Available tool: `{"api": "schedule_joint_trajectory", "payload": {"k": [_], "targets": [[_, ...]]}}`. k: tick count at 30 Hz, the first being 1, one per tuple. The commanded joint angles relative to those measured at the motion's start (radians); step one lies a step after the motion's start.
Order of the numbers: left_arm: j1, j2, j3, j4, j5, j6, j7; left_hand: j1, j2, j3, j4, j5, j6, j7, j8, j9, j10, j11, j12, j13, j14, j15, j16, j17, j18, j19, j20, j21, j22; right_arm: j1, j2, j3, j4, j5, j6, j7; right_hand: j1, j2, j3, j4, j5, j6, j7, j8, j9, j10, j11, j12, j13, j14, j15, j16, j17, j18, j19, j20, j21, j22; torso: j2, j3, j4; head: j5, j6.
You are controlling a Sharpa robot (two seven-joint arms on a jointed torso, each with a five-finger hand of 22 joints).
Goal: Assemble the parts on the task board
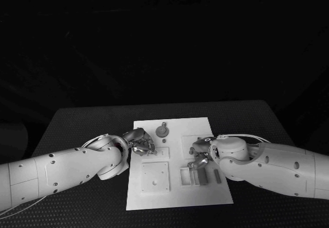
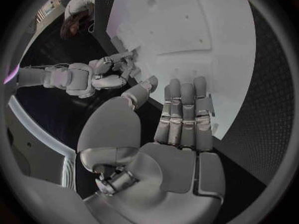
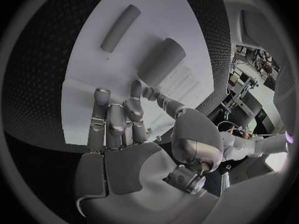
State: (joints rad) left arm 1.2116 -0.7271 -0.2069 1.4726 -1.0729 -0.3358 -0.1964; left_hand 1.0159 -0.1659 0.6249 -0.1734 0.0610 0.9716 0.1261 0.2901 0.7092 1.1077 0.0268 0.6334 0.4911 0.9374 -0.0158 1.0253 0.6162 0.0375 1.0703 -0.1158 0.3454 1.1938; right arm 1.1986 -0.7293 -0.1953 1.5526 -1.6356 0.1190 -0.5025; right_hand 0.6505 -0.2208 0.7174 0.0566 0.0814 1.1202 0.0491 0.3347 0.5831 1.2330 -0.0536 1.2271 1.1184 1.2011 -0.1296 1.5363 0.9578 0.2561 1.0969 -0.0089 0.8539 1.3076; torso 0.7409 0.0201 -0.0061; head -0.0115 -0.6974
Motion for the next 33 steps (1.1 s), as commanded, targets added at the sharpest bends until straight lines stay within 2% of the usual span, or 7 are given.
{"api": "schedule_joint_trajectory", "payload": {"k": [1, 11, 13, 21, 26, 31, 33], "targets": [[0.001, 0.002, 0.0, 0.003, 0.006, 0.009, 0.004, -0.006, -0.003, 0.0, 0.007, -0.006, -0.008, 0.0, 0.004, -0.001, -0.007, 0.001, -0.005, -0.001, -0.003, 0.006, -0.006, -0.002, 0.011, -0.002, 0.007, -0.007, 0.001, -0.007, 0.004, -0.005, -0.005, -0.018, 0.012, -0.015, 0.007, 0.007, -0.003, -0.002, -0.005, -0.003, 0.006, -0.006, -0.004, 0.003, -0.001, -0.005, -0.001, 0.001, -0.003, 0.005, 0.0, 0.006, -0.003, -0.001, 0.004, 0.02, 0.0, 0.0011, 0.0008, 0.0, -0.001], [0.001, 0.002, 0.0, 0.002, 0.006, 0.01, 0.002, -0.006, -0.003, 0.0, 0.008, -0.006, -0.008, 0.0, 0.004, -0.001, -0.007, 0.001, -0.005, -0.001, -0.003, 0.006, -0.006, -0.002, 0.011, -0.002, 0.007, -0.007, 0.001, -0.007, 0.012, -0.005, -0.015, -0.018, 0.005, -0.016, 0.0, 0.065, -0.029, -0.044, -0.005, 0.0, 0.005, -0.005, -0.003, 0.012, -0.002, -0.004, 0.009, 0.007, -0.002, 0.006, 0.005, 0.006, -0.007, 0.0, 0.006, 0.02, 0.001, 0.0004, 0.0008, -0.002, 0.001], [0.001, 0.002, 0.0, 0.002, 0.006, 0.01, 0.003, -0.006, -0.003, 0.0, 0.008, -0.006, -0.008, 0.0, 0.004, -0.001, -0.007, 0.001, -0.005, -0.001, -0.003, 0.006, -0.006, -0.002, 0.011, -0.002, 0.007, -0.007, 0.001, -0.007, 0.012, -0.005, -0.015, -0.012, 0.002, -0.016, -0.001, 0.09, -0.036, -0.068, -0.005, 0.001, 0.005, -0.006, -0.004, 0.015, -0.003, -0.004, 0.012, 0.007, -0.001, 0.006, 0.005, 0.006, -0.007, 0.0, 0.007, 0.02, 0.001, 0.0006, 0.001, -0.002, 0.001], [0.001, 0.002, 0.0, 0.001, 0.006, 0.009, 0.003, -0.006, -0.003, 0.0, 0.008, -0.006, -0.008, 0.0, 0.004, -0.001, -0.007, 0.001, -0.005, -0.001, -0.003, 0.006, -0.006, -0.002, 0.011, -0.002, 0.007, -0.007, 0.001, -0.007, 0.008, -0.005, -0.01, -0.007, -0.016, -0.015, -0.013, 0.122, -0.041, -0.107, -0.004, 0.005, 0.004, -0.006, -0.006, 0.02, -0.003, -0.004, 0.018, 0.009, 0.0, 0.006, 0.005, 0.006, -0.008, 0.0, 0.006, 0.019, 0.0, 0.0009, 0.001, 0.0, 0.002], [0.001, 0.002, 0.0, 0.001, 0.006, 0.01, 0.003, -0.006, -0.003, 0.0, 0.008, -0.006, -0.008, 0.0, 0.004, -0.001, -0.007, 0.001, -0.005, -0.001, -0.003, 0.006, -0.006, -0.002, 0.012, -0.002, 0.007, -0.007, 0.002, -0.007, 0.009, -0.005, -0.005, -0.006, -0.015, -0.015, -0.01, 0.156, -0.038, -0.18, -0.004, 0.008, 0.004, -0.008, -0.008, 0.025, -0.003, -0.007, 0.021, 0.009, 0.002, 0.005, 0.002, 0.006, -0.008, 0.001, 0.007, 0.019, 0.0, 0.0012, 0.0001, 0.001, 0.002], [0.001, 0.002, 0.0, 0.001, 0.006, 0.011, 0.002, -0.006, -0.002, 0.0, 0.009, -0.006, -0.008, 0.0, 0.005, -0.001, -0.006, 0.001, -0.005, -0.001, -0.003, 0.006, -0.006, -0.002, 0.012, -0.002, 0.007, -0.007, 0.002, -0.007, 0.013, -0.005, -0.003, -0.03, -0.019, -0.016, -0.013, 0.165, -0.036, -0.211, -0.003, 0.01, 0.004, -0.008, -0.009, 0.028, -0.003, -0.008, 0.024, 0.011, 0.003, 0.004, 0.003, 0.006, -0.006, 0.002, 0.006, 0.018, 0.0, 0.001, -0.0002, 0.001, 0.0], [0.001, 0.002, 0.0, 0.001, 0.006, 0.01, 0.002, -0.006, -0.001, 0.0, 0.009, -0.006, -0.008, 0.0, 0.005, -0.001, -0.006, 0.001, -0.005, -0.001, -0.003, 0.006, -0.006, -0.002, 0.012, -0.002, 0.007, -0.007, 0.002, -0.007, 0.014, -0.005, -0.003, -0.035, -0.022, -0.016, 0.002, 0.173, -0.029, -0.241, -0.003, 0.011, 0.004, -0.008, -0.01, 0.03, -0.003, -0.009, 0.025, 0.013, 0.004, 0.004, 0.004, 0.006, -0.005, 0.001, 0.007, 0.019, 0.0, 0.0007, 0.0005, -0.001, 0.002]]}}
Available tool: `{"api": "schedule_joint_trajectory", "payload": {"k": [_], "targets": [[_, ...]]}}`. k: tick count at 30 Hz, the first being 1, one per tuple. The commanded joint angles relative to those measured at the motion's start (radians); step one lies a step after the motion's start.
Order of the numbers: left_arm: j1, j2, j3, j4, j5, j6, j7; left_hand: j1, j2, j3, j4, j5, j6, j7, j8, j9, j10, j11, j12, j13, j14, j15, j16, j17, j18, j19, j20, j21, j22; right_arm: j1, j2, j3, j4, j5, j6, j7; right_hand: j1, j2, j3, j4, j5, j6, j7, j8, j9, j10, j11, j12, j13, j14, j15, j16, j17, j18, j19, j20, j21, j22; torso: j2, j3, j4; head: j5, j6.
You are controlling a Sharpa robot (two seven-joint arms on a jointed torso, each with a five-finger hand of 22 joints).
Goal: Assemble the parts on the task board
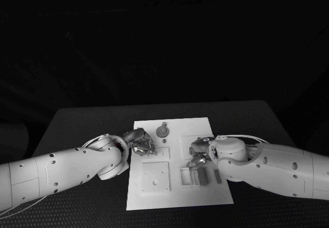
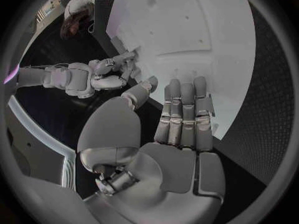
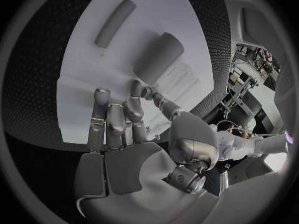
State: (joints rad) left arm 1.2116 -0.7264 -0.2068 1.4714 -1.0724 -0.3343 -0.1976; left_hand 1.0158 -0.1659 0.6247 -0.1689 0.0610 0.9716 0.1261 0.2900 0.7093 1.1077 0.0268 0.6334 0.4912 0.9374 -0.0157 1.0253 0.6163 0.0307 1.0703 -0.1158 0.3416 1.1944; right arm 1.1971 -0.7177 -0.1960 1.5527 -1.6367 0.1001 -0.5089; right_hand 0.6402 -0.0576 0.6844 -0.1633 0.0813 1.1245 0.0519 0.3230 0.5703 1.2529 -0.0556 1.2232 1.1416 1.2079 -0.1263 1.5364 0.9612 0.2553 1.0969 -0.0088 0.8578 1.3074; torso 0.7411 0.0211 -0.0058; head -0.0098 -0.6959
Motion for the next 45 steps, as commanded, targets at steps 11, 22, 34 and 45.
{"api": "schedule_joint_trajectory", "payload": {"k": [11, 22, 34, 45], "targets": [[0.001, 0.0, 0.0, 0.003, 0.005, 0.009, 0.001, -0.006, -0.002, 0.0, 0.006, -0.006, -0.008, 0.0, 0.004, -0.001, -0.006, 0.001, -0.005, -0.001, -0.003, 0.006, -0.006, -0.002, 0.018, -0.001, 0.007, -0.004, 0.002, -0.005, 0.0, -0.004, -0.004, -0.089, -0.018, -0.011, 0.093, 0.003, 0.017, -0.118, -0.003, 0.002, 0.004, 0.0, 0.0, -0.002, 0.002, -0.031, -0.02, -0.001, 0.005, -0.001, -0.018, 0.006, 0.0, 0.005, 0.001, 0.017, 0.0, -0.0002, 0.0003, -0.003, 0.003], [0.001, -0.001, 0.0, 0.004, 0.007, 0.01, 0.001, -0.008, -0.003, -0.001, 0.008, -0.006, -0.009, 0.001, 0.004, -0.002, -0.007, 0.001, -0.005, -0.001, -0.003, 0.006, -0.006, -0.002, 0.018, -0.001, 0.007, -0.005, 0.002, -0.005, 0.004, -0.004, -0.001, -0.126, -0.011, -0.01, 0.06, -0.088, 0.025, -0.02, -0.001, -0.001, 0.006, -0.007, -0.005, -0.012, 0.006, -0.049, -0.03, -0.011, 0.011, -0.007, -0.03, 0.006, 0.002, 0.01, -0.012, 0.014, 0.0, 0.0002, -0.0007, -0.004, 0.003], [0.001, 0.0, 0.0, 0.004, 0.007, 0.013, 0.0, -0.009, -0.002, -0.001, 0.01, -0.006, -0.01, 0.001, 0.004, -0.002, -0.007, 0.001, -0.005, -0.001, -0.003, 0.006, -0.005, -0.002, 0.018, -0.001, 0.007, -0.005, 0.002, -0.015, 0.019, -0.004, -0.02, -0.135, -0.003, -0.011, 0.066, -0.111, 0.038, 0.03, -0.003, 0.0, 0.006, -0.006, -0.005, -0.009, 0.005, -0.047, -0.025, -0.01, 0.011, -0.006, -0.028, 0.006, 0.004, 0.008, -0.012, 0.017, 0.0, -0.0003, 0.001, -0.006, 0.003], [0.001, 0.0, 0.0, 0.003, 0.007, 0.014, -0.001, -0.009, 0.0, -0.001, 0.012, -0.006, -0.01, 0.001, 0.005, -0.002, -0.006, 0.001, -0.005, -0.001, -0.003, 0.006, -0.005, -0.002, 0.019, -0.001, 0.007, -0.005, 0.003, -0.019, 0.013, -0.004, -0.018, -0.108, -0.013, -0.01, 0.15, -0.028, 0.013, -0.086, -0.003, -0.003, 0.008, -0.006, -0.004, -0.015, 0.007, -0.054, -0.028, -0.018, 0.015, -0.006, -0.035, 0.006, -0.006, 0.011, -0.01, 0.02, 0.0, -0.0008, 0.0013, -0.004, 0.002]]}}
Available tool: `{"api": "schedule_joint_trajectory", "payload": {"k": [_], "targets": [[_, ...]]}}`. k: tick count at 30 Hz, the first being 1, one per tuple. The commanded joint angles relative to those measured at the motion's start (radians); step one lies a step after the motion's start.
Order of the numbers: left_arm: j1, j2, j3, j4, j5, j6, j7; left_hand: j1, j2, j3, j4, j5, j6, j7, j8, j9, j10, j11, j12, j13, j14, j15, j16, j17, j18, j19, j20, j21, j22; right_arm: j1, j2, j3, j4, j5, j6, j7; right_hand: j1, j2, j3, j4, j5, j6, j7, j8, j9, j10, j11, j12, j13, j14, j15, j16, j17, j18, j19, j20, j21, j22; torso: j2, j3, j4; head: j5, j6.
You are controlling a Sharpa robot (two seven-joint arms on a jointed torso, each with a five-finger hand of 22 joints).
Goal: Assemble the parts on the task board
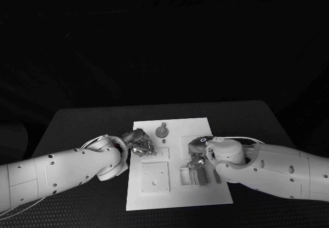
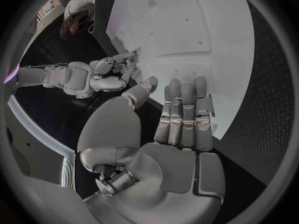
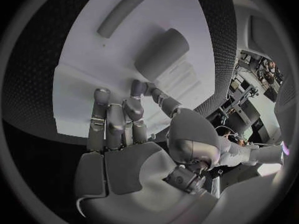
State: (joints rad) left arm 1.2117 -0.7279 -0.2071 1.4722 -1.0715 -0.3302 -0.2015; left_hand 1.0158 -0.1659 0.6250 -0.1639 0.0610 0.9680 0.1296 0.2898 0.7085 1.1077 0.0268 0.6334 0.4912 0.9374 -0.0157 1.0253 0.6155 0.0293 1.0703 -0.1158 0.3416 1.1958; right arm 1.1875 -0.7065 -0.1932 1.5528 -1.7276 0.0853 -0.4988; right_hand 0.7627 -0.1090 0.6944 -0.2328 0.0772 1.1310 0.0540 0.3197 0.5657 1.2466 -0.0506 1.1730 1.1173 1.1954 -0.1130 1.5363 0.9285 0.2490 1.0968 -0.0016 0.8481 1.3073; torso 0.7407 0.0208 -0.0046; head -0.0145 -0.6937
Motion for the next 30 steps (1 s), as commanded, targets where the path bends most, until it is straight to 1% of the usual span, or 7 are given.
{"api": "schedule_joint_trajectory", "payload": {"k": [1, 3, 5, 14, 18, 25, 30], "targets": [[0.001, 0.001, 0.0, 0.002, 0.006, 0.01, 0.003, -0.009, 0.0, -0.001, 0.007, -0.006, -0.006, -0.003, 0.005, -0.001, -0.006, 0.001, -0.005, -0.001, -0.003, 0.006, -0.005, -0.001, 0.02, -0.001, 0.007, -0.005, 0.001, -0.009, 0.002, -0.007, -0.018, -0.017, -0.001, -0.02, 0.042, 0.03, 0.005, -0.03, 0.001, -0.011, 0.007, -0.004, 0.0, -0.011, 0.002, -0.009, -0.008, -0.009, 0.002, -0.007, -0.006, 0.013, -0.007, 0.004, -0.001, 0.019, 0.0, -0.0003, -0.0001, 0.001, 0.0], [0.001, 0.001, 0.0, 0.002, 0.006, 0.01, 0.003, -0.009, 0.001, -0.001, 0.007, -0.006, -0.006, -0.003, 0.005, -0.001, -0.006, 0.001, -0.005, -0.001, -0.003, 0.006, -0.005, -0.001, 0.02, 0.0, 0.007, -0.005, 0.001, -0.009, 0.001, -0.007, -0.017, -0.013, -0.008, -0.02, 0.057, 0.038, 0.005, -0.046, 0.001, -0.013, 0.008, -0.005, 0.0, -0.016, 0.004, -0.016, -0.015, -0.012, 0.003, -0.009, -0.011, 0.013, -0.008, 0.005, -0.002, 0.019, 0.0, 0.0, -0.0005, 0.002, 0.001], [0.001, 0.001, 0.0, 0.002, 0.006, 0.01, 0.003, -0.008, 0.001, -0.001, 0.007, -0.006, -0.007, -0.003, 0.005, -0.001, -0.006, 0.001, -0.005, -0.001, -0.003, 0.006, -0.005, -0.001, 0.02, 0.0, 0.007, -0.006, 0.001, -0.009, -0.001, -0.007, -0.015, -0.01, -0.02, -0.019, 0.072, 0.041, 0.005, -0.054, 0.002, -0.015, 0.009, -0.006, -0.001, -0.021, 0.005, -0.024, -0.022, -0.017, 0.003, -0.011, -0.018, 0.013, -0.009, 0.006, -0.003, 0.018, 0.0, 0.0002, -0.0006, 0.002, 0.0], [0.001, 0.0, -0.001, 0.002, 0.006, 0.009, 0.003, -0.007, 0.002, 0.0, 0.007, -0.006, -0.007, -0.003, 0.005, -0.001, -0.006, 0.001, -0.005, -0.001, -0.003, 0.006, -0.005, -0.001, 0.02, 0.0, 0.007, -0.006, 0.002, -0.01, -0.007, -0.007, -0.01, -0.003, -0.082, -0.017, 0.135, 0.044, 0.004, -0.059, 0.002, -0.022, 0.011, -0.009, -0.001, -0.025, 0.006, -0.031, -0.026, -0.025, 0.003, -0.014, -0.028, 0.013, -0.013, 0.009, -0.006, 0.019, 0.0, 0.0002, -0.0012, 0.003, 0.004], [0.001, 0.0, -0.001, 0.002, 0.006, 0.008, 0.004, -0.007, 0.002, 0.0, 0.007, -0.006, -0.007, -0.003, 0.005, -0.001, -0.006, 0.001, -0.005, -0.001, -0.003, 0.006, -0.005, -0.001, 0.021, 0.0, 0.007, -0.006, 0.002, -0.01, -0.012, -0.007, -0.006, -0.01, -0.107, -0.017, 0.15, 0.048, 0.004, -0.059, 0.002, -0.022, 0.01, -0.008, 0.0, -0.024, 0.006, -0.031, -0.027, -0.023, 0.002, -0.014, -0.026, 0.013, -0.012, 0.009, -0.006, 0.019, 0.0, 0.0003, -0.0015, 0.003, 0.003], [0.001, -0.002, -0.001, 0.002, 0.006, 0.007, 0.004, -0.006, 0.002, 0.0, 0.006, -0.006, -0.007, -0.003, 0.005, -0.001, -0.006, 0.001, -0.005, -0.001, -0.003, 0.006, -0.005, -0.001, 0.02, 0.0, 0.007, -0.006, 0.002, -0.01, -0.028, -0.006, 0.005, -0.014, -0.137, -0.016, 0.154, 0.046, 0.001, -0.059, 0.001, -0.021, 0.01, -0.007, 0.0, -0.024, 0.006, -0.031, -0.027, -0.021, 0.002, -0.013, -0.024, 0.013, -0.011, 0.01, -0.006, 0.019, 0.0, 0.0, -0.0013, 0.002, 0.005], [0.001, -0.003, -0.001, 0.004, 0.006, 0.004, 0.005, -0.006, 0.001, -0.001, 0.006, -0.006, -0.008, -0.003, 0.005, -0.001, -0.006, 0.001, -0.005, -0.001, -0.003, 0.006, -0.005, -0.001, 0.02, -0.001, 0.007, -0.006, 0.002, -0.01, -0.042, -0.006, 0.017, -0.014, -0.163, -0.014, 0.151, 0.036, -0.006, -0.057, 0.001, -0.02, 0.01, -0.007, 0.0, -0.023, 0.006, -0.032, -0.028, -0.02, 0.002, -0.014, -0.024, 0.013, -0.01, 0.011, -0.006, 0.019, 0.0, 0.0004, -0.0012, 0.005, 0.006]]}}
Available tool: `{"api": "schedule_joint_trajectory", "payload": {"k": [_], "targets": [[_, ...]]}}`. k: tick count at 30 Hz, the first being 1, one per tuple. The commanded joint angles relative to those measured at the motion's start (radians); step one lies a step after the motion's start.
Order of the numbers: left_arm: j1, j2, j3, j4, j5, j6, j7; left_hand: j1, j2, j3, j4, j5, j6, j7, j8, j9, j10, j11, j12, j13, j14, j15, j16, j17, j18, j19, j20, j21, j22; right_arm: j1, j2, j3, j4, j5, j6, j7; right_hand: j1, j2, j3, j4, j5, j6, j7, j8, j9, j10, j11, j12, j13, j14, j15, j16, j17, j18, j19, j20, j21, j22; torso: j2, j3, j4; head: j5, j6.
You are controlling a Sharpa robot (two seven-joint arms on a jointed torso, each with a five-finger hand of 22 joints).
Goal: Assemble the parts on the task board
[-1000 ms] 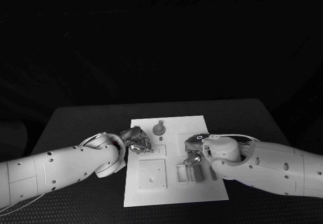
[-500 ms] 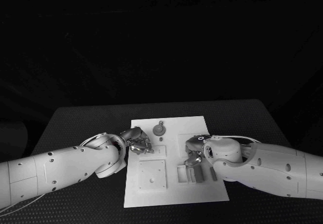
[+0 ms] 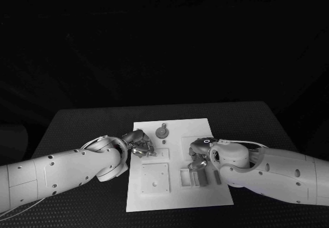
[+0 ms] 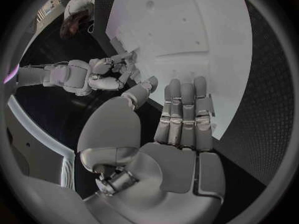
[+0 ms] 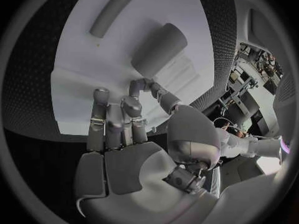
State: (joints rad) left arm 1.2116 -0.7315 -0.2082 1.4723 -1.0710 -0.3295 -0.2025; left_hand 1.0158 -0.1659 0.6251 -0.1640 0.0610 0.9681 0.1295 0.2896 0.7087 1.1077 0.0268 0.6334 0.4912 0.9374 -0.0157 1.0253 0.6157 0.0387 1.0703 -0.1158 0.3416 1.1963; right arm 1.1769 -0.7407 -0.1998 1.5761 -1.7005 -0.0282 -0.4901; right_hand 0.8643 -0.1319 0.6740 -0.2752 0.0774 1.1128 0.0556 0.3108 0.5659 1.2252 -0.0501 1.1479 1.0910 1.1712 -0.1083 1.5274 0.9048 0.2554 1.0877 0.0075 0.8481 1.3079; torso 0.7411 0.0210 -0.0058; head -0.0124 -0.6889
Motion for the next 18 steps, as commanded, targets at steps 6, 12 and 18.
{"api": "schedule_joint_trajectory", "payload": {"k": [6, 12, 18], "targets": [[0.001, 0.002, 0.0, 0.002, 0.005, 0.001, 0.009, -0.002, 0.0, 0.0, 0.004, -0.006, -0.008, -0.003, 0.005, -0.002, -0.007, 0.001, -0.005, -0.001, -0.004, 0.006, -0.005, -0.001, 0.011, -0.001, 0.007, -0.007, 0.002, 0.001, -0.023, 0.002, 0.015, -0.026, -0.099, -0.013, 0.034, 0.039, 0.008, -0.005, 0.002, 0.0, 0.008, 0.002, 0.0, 0.0, 0.005, -0.008, -0.003, 0.007, -0.002, -0.006, 0.0, 0.006, 0.003, 0.004, -0.007, 0.016, 0.0, 0.0009, 0.0, 0.007, 0.006], [0.001, 0.005, 0.0, -0.002, 0.005, 0.0, 0.009, -0.002, -0.001, -0.001, 0.004, -0.006, -0.009, -0.002, 0.005, -0.002, -0.007, 0.001, -0.005, -0.001, -0.004, 0.006, -0.005, -0.001, 0.011, -0.001, 0.007, -0.007, 0.002, 0.001, -0.036, 0.004, 0.021, -0.004, -0.121, 0.007, 0.031, 0.029, 0.01, -0.001, 0.002, 0.002, 0.008, 0.002, -0.001, 0.001, 0.005, -0.008, -0.003, 0.009, -0.003, -0.007, 0.001, 0.006, 0.005, 0.003, -0.009, 0.015, -0.001, 0.001, 0.0012, 0.007, 0.012], [0.001, 0.006, 0.0, -0.003, 0.005, 0.001, 0.009, -0.002, -0.001, -0.001, 0.004, -0.006, -0.009, -0.002, 0.005, -0.002, -0.007, 0.001, -0.005, -0.001, -0.004, 0.006, -0.005, -0.001, 0.011, -0.001, 0.007, -0.008, 0.003, 0.001, -0.042, 0.006, 0.025, 0.0, -0.127, 0.012, 0.035, 0.029, 0.015, -0.002, 0.003, 0.003, 0.007, 0.002, -0.001, 0.002, 0.004, -0.008, -0.003, 0.01, -0.003, -0.007, 0.0, 0.006, 0.007, 0.002, -0.01, 0.015, 0.0, 0.0007, 0.0, 0.011, 0.012]]}}
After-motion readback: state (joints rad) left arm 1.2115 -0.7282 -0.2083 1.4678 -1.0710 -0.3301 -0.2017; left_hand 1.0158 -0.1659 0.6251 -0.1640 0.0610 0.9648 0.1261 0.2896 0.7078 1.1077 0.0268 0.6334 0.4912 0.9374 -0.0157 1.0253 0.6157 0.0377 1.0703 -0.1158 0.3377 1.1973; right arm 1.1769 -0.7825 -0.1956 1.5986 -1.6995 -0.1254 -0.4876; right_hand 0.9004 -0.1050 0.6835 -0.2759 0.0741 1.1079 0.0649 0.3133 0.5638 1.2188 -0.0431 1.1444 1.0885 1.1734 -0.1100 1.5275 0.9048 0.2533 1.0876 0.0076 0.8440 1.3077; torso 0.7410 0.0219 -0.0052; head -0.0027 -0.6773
